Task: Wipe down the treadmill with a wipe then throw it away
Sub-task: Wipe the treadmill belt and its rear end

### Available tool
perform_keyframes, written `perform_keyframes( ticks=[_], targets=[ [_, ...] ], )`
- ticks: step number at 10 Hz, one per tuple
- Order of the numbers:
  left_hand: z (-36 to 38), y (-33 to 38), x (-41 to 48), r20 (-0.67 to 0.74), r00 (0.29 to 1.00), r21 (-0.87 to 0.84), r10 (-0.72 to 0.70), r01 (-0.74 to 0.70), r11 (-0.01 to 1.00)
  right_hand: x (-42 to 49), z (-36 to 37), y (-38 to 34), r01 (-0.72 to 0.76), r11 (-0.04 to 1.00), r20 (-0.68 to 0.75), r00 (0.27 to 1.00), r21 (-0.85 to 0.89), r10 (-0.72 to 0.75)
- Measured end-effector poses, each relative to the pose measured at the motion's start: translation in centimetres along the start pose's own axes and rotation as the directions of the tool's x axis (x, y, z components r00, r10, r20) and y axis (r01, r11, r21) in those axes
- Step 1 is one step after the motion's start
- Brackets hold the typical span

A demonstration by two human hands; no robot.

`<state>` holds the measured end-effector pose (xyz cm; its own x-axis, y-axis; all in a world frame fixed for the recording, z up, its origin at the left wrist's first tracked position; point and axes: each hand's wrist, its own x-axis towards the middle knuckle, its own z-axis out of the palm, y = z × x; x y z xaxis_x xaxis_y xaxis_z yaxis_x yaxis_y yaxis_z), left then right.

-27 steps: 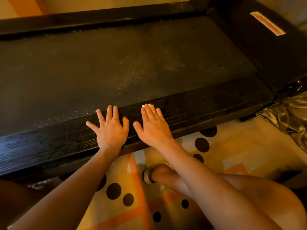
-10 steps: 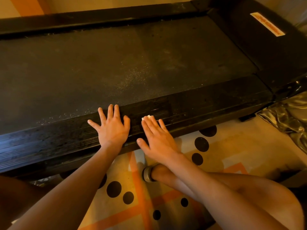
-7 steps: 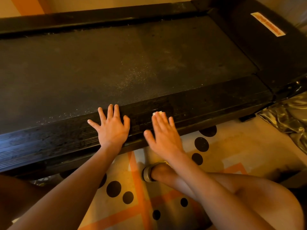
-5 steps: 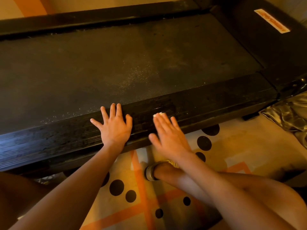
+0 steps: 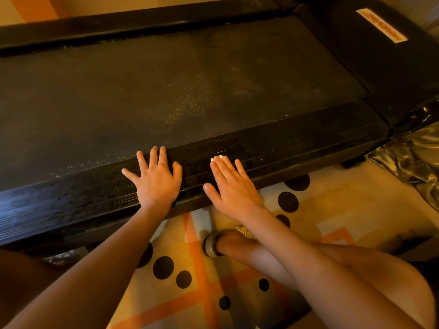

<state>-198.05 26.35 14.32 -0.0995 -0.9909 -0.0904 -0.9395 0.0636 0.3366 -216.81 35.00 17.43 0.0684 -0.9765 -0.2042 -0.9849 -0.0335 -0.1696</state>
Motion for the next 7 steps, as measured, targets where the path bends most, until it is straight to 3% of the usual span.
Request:
perform_keyframes(
  ticks=[2,3,4,5,6,7],
  targets=[
    [0.1,-0.1,0.1,-0.002,1.000,0.008,0.001,-0.001,1.000,4.5,-2.7,2.6,0.024,0.995,0.020,1.000,-0.100,-0.022],
    [0.1,-0.1,0.1,-0.001,1.000,0.003,-0.003,0.003,1.000,6.5,-3.7,5.0,-0.180,0.983,-0.021,0.984,-0.046,0.179],
    [0.1,0.0,0.2,-0.006,1.000,0.008,-0.007,0.007,1.000,6.7,-3.2,3.6,-0.242,0.970,-0.018,0.970,-0.008,0.242],
    [0.1,0.1,0.2,0.002,1.000,0.010,-0.012,0.012,1.000,4.7,-2.1,0.4,-0.065,0.998,0.009,0.998,0.001,0.065],
    [0.1,0.0,0.1,-0.001,1.000,0.010,-0.009,0.009,1.000,4.3,-2.3,1.4,-0.005,1.000,0.001,1.000,-0.026,0.006],
    [0.0,0.0,0.1,-0.001,1.000,0.007,-0.002,0.002,1.000,5.9,-3.3,4.6,-0.195,0.981,-0.024,0.981,-0.004,0.195]
  ],
)
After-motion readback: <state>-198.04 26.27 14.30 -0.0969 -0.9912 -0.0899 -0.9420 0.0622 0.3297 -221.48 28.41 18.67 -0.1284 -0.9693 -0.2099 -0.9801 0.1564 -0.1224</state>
